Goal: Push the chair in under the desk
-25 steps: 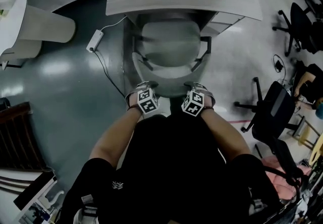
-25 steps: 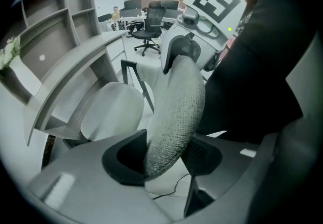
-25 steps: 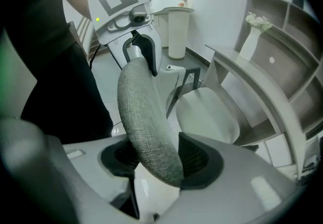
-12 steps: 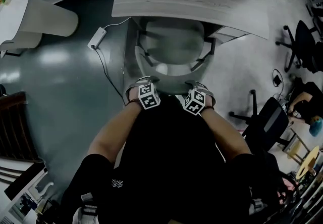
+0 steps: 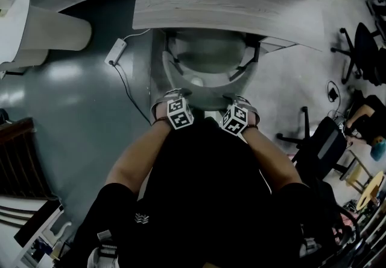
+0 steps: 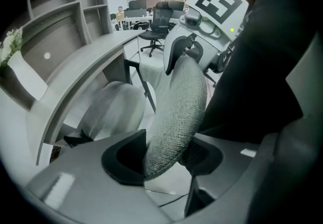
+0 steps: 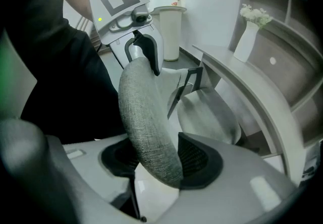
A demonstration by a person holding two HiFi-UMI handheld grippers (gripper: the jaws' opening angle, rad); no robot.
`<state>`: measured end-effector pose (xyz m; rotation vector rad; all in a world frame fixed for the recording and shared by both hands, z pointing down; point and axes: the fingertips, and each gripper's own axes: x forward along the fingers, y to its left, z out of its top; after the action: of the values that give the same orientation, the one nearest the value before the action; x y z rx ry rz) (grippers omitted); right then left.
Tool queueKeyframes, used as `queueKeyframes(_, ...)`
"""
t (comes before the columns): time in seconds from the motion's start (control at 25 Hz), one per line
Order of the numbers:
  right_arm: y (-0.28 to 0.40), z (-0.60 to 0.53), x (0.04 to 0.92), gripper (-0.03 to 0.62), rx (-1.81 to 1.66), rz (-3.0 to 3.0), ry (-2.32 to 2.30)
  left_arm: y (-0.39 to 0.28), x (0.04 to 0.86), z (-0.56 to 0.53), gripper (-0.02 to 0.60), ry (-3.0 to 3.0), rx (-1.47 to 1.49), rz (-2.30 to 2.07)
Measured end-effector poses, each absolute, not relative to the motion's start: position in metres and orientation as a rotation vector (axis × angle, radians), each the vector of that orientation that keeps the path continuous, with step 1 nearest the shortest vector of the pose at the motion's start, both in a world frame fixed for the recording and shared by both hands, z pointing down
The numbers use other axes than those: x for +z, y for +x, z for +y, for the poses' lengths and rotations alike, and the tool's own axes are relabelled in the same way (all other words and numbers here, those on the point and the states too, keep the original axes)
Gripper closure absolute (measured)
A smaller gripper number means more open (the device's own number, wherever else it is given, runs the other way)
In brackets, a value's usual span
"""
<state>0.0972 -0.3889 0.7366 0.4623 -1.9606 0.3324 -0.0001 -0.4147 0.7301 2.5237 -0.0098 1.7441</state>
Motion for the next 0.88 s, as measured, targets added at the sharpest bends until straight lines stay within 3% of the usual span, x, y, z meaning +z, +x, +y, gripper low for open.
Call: queueKeyframes(0.88, 0.129, -0.484, 0.741, 0.384, 0.316, -1.929, 0.469, 0.030, 0.732, -0.502, 0.374, 2.547, 1.699, 0.047)
